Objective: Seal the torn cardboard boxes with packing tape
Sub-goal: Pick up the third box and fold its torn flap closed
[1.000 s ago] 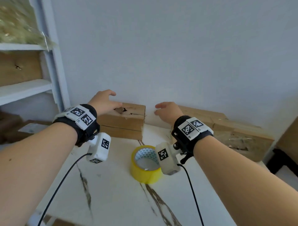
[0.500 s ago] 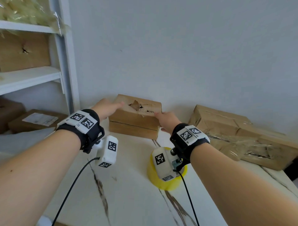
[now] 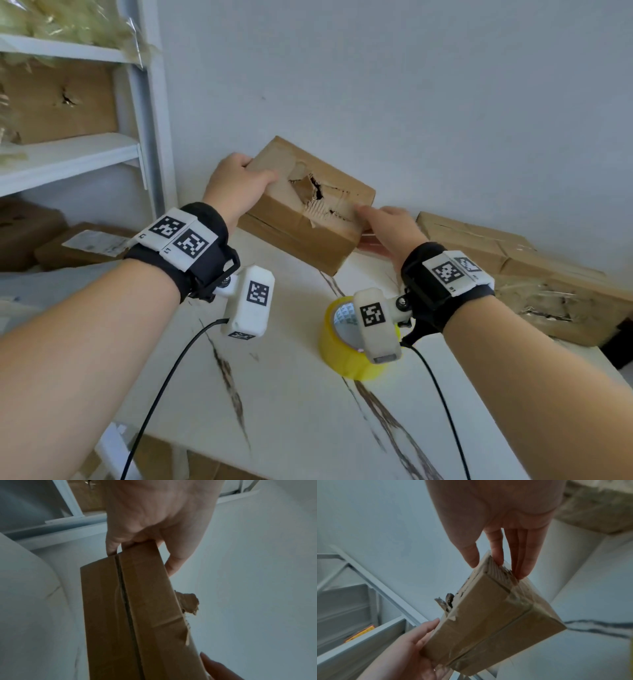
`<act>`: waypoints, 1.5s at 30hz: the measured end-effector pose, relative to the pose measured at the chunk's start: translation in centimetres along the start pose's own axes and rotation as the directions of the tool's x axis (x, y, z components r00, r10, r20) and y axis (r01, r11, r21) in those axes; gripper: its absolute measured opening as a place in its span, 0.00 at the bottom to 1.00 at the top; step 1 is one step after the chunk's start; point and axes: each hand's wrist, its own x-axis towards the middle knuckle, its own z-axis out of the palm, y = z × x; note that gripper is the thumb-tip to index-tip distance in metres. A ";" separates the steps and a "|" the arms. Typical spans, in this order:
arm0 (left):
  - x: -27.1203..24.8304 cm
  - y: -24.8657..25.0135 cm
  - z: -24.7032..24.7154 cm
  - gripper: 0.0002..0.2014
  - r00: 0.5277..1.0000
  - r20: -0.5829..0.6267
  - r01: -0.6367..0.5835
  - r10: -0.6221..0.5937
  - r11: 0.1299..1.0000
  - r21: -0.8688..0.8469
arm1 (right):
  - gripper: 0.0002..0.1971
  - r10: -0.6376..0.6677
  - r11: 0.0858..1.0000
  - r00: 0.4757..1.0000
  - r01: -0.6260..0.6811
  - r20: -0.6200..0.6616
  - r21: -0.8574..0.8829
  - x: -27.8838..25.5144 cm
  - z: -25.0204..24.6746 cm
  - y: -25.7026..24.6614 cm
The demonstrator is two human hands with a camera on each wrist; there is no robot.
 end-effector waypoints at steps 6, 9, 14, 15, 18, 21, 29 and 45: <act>-4.7 3.5 1.3 0.10 0.998 0.044 -0.048 0.053 0.994 -0.102 | 0.15 -0.135 0.991 0.980 0.134 -0.144 -0.019 -5.6 -5.7 -1.4; -7.8 5.0 3.2 0.06 0.989 0.127 -0.057 0.070 0.993 -0.107 | 0.13 -0.138 0.990 0.970 0.139 -0.202 -0.010 -8.6 -9.1 -0.7; -13.2 5.3 7.7 0.05 0.956 0.291 -0.012 0.048 0.992 -0.123 | 0.11 -0.087 0.996 0.959 0.089 -0.270 -0.005 -12.7 -14.4 2.7; -14.5 5.2 8.8 0.04 0.944 0.329 0.006 0.036 0.992 -0.127 | 0.10 -0.066 0.998 0.955 0.069 -0.289 0.002 -13.5 -15.5 3.8; -17.1 4.8 11.4 0.04 0.921 0.390 0.052 0.007 0.989 -0.139 | 0.11 0.003 1.000 0.948 0.001 -0.319 0.011 -14.9 -18.0 6.6; -18.6 4.4 13.5 0.04 0.906 0.421 0.094 -0.031 0.987 -0.129 | 0.11 0.040 0.999 0.950 -0.029 -0.309 0.039 -15.8 -19.8 8.7; -19.8 3.2 15.2 0.05 0.872 0.471 0.161 -0.135 0.987 -0.015 | 0.20 0.083 0.995 0.964 -0.066 -0.252 0.076 -15.7 -21.2 12.0; -16.7 5.1 15.4 0.31 0.739 0.656 -0.449 -0.155 0.612 0.651 | 0.11 0.102 0.995 0.988 -0.102 -0.114 0.000 -12.8 -21.3 11.9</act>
